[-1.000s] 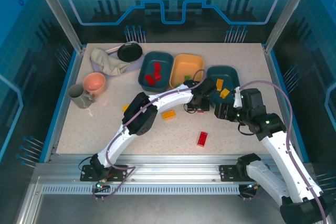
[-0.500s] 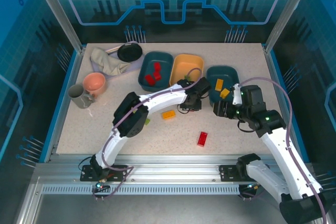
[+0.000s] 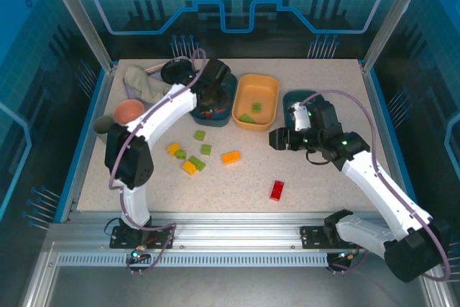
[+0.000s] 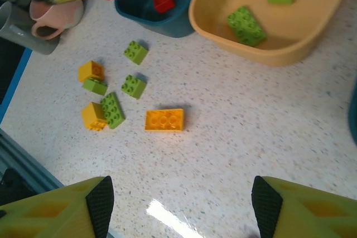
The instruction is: Sort the legos into containers by color
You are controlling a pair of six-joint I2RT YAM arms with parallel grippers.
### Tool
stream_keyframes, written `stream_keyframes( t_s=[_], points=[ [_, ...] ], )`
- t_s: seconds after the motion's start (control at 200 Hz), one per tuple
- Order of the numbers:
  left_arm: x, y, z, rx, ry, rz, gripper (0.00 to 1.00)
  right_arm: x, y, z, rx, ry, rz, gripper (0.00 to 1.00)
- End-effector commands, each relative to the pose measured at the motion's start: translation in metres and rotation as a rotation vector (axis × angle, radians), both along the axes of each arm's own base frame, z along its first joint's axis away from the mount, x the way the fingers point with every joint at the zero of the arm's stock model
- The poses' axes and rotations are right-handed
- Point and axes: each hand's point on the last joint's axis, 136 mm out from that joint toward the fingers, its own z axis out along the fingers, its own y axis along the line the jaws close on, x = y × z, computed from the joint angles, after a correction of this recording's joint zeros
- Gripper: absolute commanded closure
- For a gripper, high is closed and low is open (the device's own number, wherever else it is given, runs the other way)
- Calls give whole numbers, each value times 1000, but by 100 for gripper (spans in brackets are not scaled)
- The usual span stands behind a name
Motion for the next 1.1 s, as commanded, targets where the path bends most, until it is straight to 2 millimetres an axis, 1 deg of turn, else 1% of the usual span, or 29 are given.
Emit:
stream_keyframes(
  t_s=[0.0, 0.085, 0.145, 0.195, 0.21, 0.255, 0.27, 0.31, 0.37, 0.43, 0.555, 0.63, 0.71, 0.76, 0.795, 0.865, 0.915, 0.97, 1.035, 1.09, 1.095],
  points=[
    [38, -8, -16, -78, 7, -55, 77, 17, 17, 26, 41, -75, 17, 31],
    [69, -8, -31, -109, 12, -61, 77, 25, 21, 27, 36, -75, 14, 31],
    [89, -12, -35, -126, 1, -76, 77, 31, 24, 29, 32, -78, 16, 31],
    [100, -14, -44, -127, 1, -86, 77, 34, 25, 30, 28, -78, 18, 31],
    [104, -14, -43, -130, -5, -87, 77, 35, 25, 30, 26, -74, 18, 31],
    [113, -15, -48, -137, -4, -88, 76, 37, 26, 29, 20, -69, 17, 31],
    [115, -15, -54, -138, 5, -85, 76, 38, 26, 29, 19, -66, 16, 31],
    [121, -14, -61, -145, 15, -74, 76, 39, 26, 27, 16, -62, 15, 31],
    [127, -12, -70, -156, 26, -58, 76, 40, 26, 27, 16, -60, 13, 31],
    [131, -14, -77, -176, 27, -59, 76, 41, 26, 27, 16, -61, 11, 31],
    [133, -19, -89, -195, 39, -67, 74, 41, 26, 22, 9, -44, 8, 31],
    [130, -15, -96, -181, 62, -58, 69, 41, 26, 18, 4, -34, 9, 31],
    [126, -12, -101, -165, 83, -52, 58, 41, 28, 18, 5, -30, 15, 30],
    [125, -10, -98, -157, 81, -49, 51, 42, 29, 16, 4, -25, 23, 30],
    [125, -9, -94, -152, 74, -46, 48, 43, 30, 16, -1, -22, 29, 30],
    [127, -5, -80, -141, 49, -37, 44, 43, 34, 12, -23, -15, 62, 30],
    [127, -3, -66, -137, 26, -28, 40, 41, 40, 9, -59, -22, 105, 30],
    [126, -1, -48, -137, 1, -20, 38, 37, 50, 3, -117, -38, 178, 30],
    [121, 3, -27, -138, -18, -8, 36, 26, 70, -8, -177, -51, 300, 29],
    [112, 7, -10, -141, -31, 6, 35, 16, 86, -25, -253, -50, 420, 28],
    [111, 8, -8, -140, -31, 10, 35, 16, 86, -26, -261, -51, 423, 28]
  ],
)
